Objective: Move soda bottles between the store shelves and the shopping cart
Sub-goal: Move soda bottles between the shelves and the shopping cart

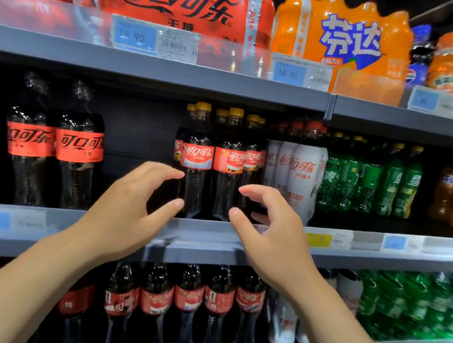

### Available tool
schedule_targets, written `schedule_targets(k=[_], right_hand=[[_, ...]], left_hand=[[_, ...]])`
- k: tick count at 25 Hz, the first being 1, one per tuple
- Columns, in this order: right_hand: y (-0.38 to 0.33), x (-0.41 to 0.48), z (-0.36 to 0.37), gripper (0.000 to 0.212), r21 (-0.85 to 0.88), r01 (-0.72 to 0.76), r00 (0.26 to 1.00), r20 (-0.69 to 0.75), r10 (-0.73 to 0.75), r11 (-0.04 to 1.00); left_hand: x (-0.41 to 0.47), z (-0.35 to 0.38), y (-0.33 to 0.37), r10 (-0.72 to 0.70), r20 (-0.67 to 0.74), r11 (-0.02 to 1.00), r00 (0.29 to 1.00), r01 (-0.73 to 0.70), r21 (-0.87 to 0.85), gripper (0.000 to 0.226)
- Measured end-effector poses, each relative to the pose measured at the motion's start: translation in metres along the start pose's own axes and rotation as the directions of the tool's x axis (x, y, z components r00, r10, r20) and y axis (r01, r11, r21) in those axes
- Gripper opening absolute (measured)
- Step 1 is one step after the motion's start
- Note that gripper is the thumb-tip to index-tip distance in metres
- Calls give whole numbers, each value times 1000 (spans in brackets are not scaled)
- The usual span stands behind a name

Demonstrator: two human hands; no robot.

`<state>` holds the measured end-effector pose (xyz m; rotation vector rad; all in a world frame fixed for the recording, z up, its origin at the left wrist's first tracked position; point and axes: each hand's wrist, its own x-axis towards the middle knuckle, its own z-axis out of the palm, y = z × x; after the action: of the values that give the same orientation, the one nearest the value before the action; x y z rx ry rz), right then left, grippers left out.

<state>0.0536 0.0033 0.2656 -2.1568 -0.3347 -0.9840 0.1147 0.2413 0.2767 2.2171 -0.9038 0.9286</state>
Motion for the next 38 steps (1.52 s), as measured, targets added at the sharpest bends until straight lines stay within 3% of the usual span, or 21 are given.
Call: schedule_targets(k=[8,15,22,30,38], right_hand=[[-27,-65,-42,26,130,24,997,69,-33,991],[-54,-120,-68,31,251,-11,991,130,-23,968],[-81,-172,-66,26,267,-61,979,203,6,962],[-124,-208,-42,25,257,-91,966,257,23,962],[-203,-249,42,42,320,-214,952,281,124,923]], left_hand=[[-63,-20,56,-29,-33,985,999,23,-173,54],[-122,-43,97,-123,8,982,992,122,-145,48],[-179,-70,117,-165,93,982,982,173,-80,51],[-231,-112,108,-200,104,975,974,209,-80,49],[-307,-185,45,-278,149,945,949,298,-133,50]])
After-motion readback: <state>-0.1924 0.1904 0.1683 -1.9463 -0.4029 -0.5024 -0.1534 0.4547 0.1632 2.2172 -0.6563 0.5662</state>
